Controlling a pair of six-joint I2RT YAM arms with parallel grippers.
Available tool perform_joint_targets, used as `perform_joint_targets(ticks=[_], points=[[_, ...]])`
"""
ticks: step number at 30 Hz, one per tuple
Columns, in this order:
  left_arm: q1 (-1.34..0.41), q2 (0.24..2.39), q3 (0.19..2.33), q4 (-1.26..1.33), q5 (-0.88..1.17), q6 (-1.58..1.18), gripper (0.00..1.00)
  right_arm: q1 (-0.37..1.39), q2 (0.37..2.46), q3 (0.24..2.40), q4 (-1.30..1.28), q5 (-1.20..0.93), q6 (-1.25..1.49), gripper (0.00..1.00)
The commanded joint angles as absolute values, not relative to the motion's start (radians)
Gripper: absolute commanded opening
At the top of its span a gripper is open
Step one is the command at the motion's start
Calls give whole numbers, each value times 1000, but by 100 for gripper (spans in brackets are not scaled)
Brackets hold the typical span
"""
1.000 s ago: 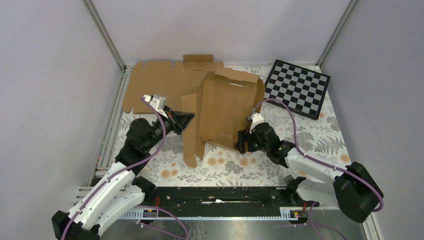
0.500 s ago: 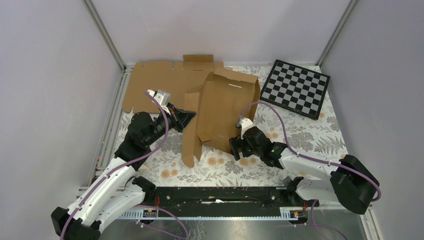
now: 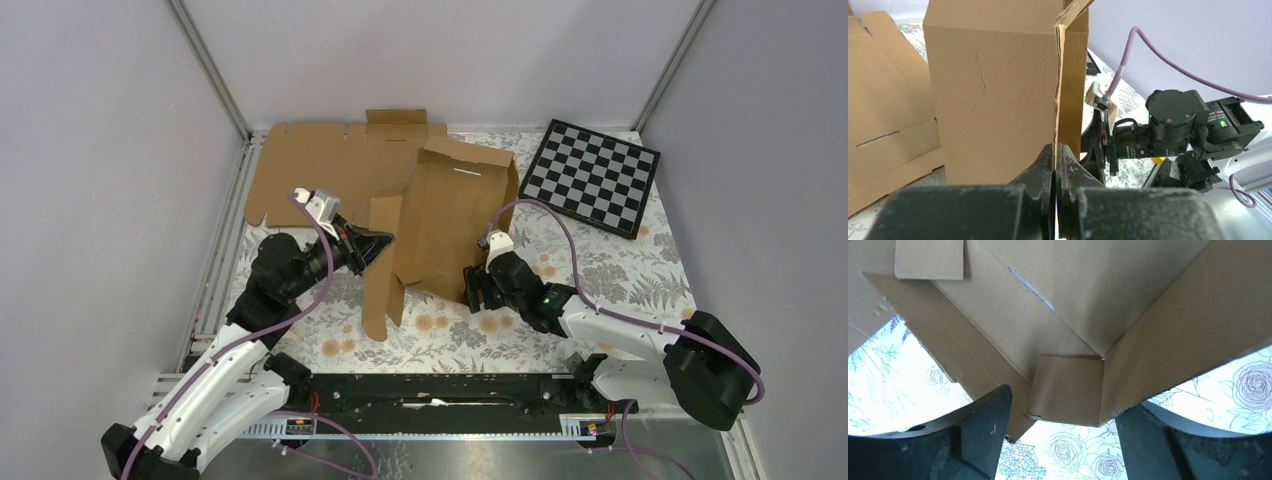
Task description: Fold the paper box
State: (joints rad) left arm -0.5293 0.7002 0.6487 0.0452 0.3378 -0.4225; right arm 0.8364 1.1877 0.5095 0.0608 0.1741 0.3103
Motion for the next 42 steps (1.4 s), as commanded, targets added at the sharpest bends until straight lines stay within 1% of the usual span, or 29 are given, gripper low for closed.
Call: perform_joint_targets(ticks=[1, 6, 11, 16, 19, 22, 28, 34, 40, 42], points=[[-532, 680, 632, 65, 417, -453, 0, 845, 1191, 575, 80, 262, 413, 78], [-532, 681, 639, 97, 489, -479, 0, 845, 1203, 616, 80, 273, 482, 69], [-532, 670, 652, 102, 512, -464, 0, 845, 1193, 633, 87, 264, 492, 66], [-532, 667, 630, 142, 555, -474, 0, 845, 1196, 596, 119, 265, 477, 55], [-532, 665, 610, 147, 559, -472, 0, 846, 1197, 562, 165, 283, 494, 53], [-532, 662, 626, 92, 550, -440, 0, 845, 1192, 550, 195, 306, 524, 50], [-532, 653, 648, 71, 552, -436, 0, 845, 1183, 564, 214, 422, 569, 49], [-532, 659, 631, 154, 581, -497, 0, 848, 1217, 631, 169, 548, 565, 38], [-532, 658, 616, 221, 589, -551, 0, 850, 1240, 671, 159, 723, 534, 15], [-532, 660, 607, 250, 594, -571, 0, 850, 1269, 702, 143, 787, 524, 12]])
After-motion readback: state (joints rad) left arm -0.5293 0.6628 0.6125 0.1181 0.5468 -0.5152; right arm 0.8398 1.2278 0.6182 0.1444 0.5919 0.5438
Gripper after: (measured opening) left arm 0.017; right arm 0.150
